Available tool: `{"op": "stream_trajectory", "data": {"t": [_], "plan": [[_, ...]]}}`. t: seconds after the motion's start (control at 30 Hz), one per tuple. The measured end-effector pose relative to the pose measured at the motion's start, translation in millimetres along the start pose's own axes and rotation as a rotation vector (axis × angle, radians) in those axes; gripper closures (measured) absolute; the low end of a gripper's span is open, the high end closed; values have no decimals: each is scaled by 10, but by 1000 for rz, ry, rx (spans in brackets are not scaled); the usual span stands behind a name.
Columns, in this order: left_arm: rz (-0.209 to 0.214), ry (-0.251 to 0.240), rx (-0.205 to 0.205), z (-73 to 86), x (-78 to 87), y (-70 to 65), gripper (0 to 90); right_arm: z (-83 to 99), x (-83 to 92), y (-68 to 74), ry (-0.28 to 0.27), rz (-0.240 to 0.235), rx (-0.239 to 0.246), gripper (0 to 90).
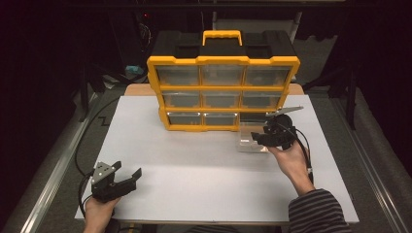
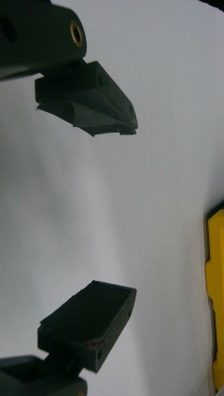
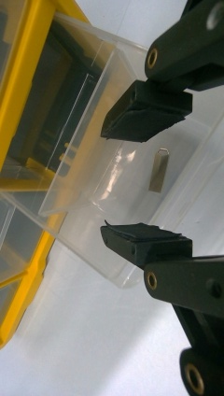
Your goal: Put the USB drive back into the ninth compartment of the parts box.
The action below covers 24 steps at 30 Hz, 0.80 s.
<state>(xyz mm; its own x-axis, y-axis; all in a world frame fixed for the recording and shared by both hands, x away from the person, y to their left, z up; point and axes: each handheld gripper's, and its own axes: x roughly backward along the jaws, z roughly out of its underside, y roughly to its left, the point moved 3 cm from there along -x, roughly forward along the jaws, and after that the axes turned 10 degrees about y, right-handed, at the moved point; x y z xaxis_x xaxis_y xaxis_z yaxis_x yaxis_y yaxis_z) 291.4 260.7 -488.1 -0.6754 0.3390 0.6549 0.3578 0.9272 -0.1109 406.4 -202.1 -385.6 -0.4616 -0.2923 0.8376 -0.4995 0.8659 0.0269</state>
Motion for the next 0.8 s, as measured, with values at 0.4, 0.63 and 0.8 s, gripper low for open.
{"op": "stream_trajectory", "data": {"t": [0.4,0.63,0.8], "plan": [[-1,2,0,2,-1,-1,186,118,147,59,-68,-20,25,459],[-3,3,1,2,-1,0,186,193,214,92,-102,-30,39,456],[-4,3,0,3,-4,-2,186,265,248,120,-125,-35,47,453]]}}
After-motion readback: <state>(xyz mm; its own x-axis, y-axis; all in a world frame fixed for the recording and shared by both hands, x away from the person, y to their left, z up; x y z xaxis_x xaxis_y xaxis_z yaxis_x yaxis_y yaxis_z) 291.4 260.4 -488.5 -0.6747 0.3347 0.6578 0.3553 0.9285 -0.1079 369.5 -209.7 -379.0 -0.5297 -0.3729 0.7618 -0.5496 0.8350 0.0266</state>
